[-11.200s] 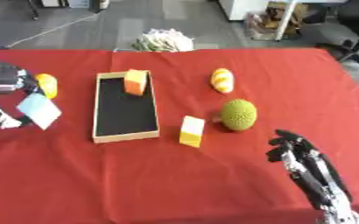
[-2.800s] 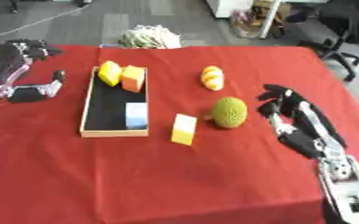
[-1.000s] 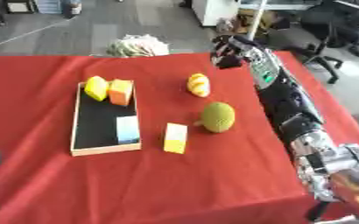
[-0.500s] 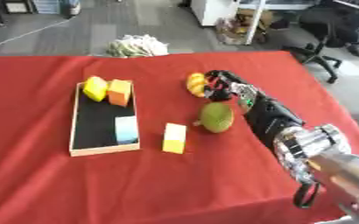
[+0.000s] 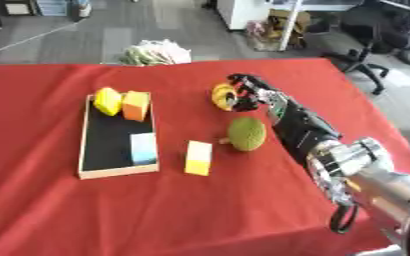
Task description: Pick up objects on the table and place them in the box.
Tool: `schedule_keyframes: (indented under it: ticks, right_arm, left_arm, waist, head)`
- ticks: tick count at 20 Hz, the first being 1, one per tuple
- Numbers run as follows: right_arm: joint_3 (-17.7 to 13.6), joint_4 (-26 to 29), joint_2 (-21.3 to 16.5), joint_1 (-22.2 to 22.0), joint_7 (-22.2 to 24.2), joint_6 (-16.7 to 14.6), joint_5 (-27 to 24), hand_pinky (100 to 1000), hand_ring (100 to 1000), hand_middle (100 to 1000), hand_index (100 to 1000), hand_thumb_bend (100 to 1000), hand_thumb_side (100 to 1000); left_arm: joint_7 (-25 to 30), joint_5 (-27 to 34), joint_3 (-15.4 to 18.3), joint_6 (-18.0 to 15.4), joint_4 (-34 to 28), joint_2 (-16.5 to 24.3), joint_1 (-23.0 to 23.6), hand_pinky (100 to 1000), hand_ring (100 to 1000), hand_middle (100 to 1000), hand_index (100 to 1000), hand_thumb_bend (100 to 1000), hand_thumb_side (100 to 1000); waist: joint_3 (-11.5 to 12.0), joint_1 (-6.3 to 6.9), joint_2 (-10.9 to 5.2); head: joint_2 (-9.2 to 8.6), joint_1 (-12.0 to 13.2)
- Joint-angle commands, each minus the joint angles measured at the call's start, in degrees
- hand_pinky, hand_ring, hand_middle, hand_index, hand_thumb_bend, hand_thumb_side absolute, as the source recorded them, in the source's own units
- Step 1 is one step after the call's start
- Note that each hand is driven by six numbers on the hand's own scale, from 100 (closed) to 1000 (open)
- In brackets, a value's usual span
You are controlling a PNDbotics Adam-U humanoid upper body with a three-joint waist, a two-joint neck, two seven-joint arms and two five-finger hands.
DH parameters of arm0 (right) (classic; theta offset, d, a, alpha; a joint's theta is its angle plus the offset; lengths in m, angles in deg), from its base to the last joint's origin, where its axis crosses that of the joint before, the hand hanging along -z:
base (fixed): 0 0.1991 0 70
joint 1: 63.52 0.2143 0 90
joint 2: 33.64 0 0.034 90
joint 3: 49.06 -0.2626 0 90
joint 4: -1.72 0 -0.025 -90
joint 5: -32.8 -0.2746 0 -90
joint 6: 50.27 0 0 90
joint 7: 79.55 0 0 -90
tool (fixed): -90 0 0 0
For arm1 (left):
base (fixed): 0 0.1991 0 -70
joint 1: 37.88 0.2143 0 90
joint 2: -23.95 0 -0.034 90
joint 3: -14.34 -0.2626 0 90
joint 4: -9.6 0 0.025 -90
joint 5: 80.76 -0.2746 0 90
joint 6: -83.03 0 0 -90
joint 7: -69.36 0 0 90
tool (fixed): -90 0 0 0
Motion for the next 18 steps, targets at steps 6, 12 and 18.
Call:
schedule_keyframes:
  ticks: [6,12,18]
  right_arm:
    - [0.66,0.69,-0.92,1.34,1.54,3.37,6.18,786,848,917,988,100,266]
    - [0.64,-0.02,-0.11,1.06,1.97,5.07,11.85,711,764,806,910,100,289]
    - [-0.85,2.87,0.14,0.79,-6.18,4.14,13.48,483,482,440,533,100,213]
  left_arm:
    - [0.63,-0.67,0.11,-0.17,-1.19,1.72,-0.74,637,507,543,809,100,836]
    - [0.73,-0.90,0.18,-0.26,-1.19,1.70,-0.64,636,506,542,809,100,837]
    - [0.88,-0.91,0.35,-0.32,-1.19,1.63,-0.32,637,506,541,809,100,837]
  waist:
    - [0.78,0.69,-0.11]
    - [0.72,0.66,0.03]
    - [0.40,0.67,-0.03]
  head:
    - [-0.21,-1.43]
    - [-0.21,-1.99]
    - [-0.21,-2.07]
